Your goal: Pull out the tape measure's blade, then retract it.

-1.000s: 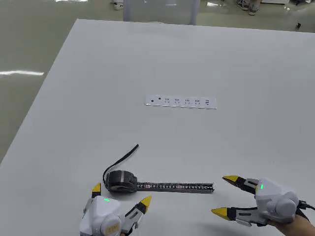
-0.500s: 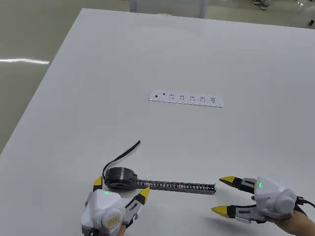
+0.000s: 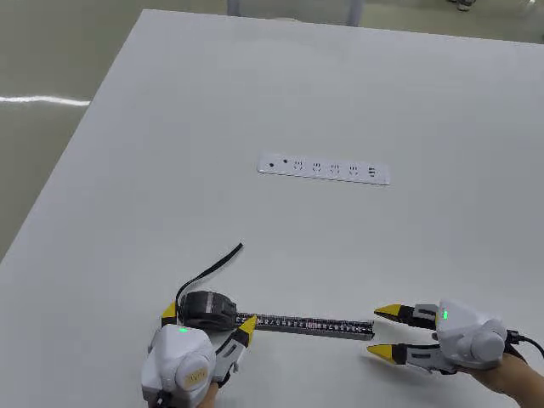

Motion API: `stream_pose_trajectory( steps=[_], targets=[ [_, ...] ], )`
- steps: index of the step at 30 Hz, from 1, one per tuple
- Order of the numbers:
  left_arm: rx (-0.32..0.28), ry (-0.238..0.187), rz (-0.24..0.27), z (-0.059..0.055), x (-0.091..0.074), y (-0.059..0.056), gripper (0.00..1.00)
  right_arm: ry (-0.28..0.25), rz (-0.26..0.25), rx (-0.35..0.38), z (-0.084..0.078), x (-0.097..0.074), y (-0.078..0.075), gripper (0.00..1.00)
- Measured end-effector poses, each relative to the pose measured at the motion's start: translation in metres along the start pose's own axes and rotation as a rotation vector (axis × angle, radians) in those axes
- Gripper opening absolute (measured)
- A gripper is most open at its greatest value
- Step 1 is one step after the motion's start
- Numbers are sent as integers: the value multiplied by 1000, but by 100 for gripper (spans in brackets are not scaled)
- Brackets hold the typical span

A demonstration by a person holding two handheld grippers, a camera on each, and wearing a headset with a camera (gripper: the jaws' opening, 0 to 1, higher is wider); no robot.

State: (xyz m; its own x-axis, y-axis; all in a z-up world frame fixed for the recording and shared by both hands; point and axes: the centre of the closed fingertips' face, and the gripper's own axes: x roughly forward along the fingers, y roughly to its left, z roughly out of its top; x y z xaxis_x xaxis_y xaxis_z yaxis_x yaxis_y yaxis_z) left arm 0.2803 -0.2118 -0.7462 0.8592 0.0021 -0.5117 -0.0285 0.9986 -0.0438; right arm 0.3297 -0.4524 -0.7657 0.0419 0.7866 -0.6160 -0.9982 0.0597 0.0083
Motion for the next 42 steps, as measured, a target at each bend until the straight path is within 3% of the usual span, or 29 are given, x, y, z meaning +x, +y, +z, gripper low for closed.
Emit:
stream_pose_trajectory(
  steps=[8, 20, 42],
  targets=[
    [-6, -2, 17, -1, 4, 3, 78, 14, 45, -23, -4, 6, -1, 27],
    [-16, -2, 36, -4, 8, 7, 76, 14, 70, -18, -9, 15, -2, 18],
    [-32, -14, 67, -3, 9, 8, 73, 0, 97, -19, -10, 15, 2, 13]
  ],
)
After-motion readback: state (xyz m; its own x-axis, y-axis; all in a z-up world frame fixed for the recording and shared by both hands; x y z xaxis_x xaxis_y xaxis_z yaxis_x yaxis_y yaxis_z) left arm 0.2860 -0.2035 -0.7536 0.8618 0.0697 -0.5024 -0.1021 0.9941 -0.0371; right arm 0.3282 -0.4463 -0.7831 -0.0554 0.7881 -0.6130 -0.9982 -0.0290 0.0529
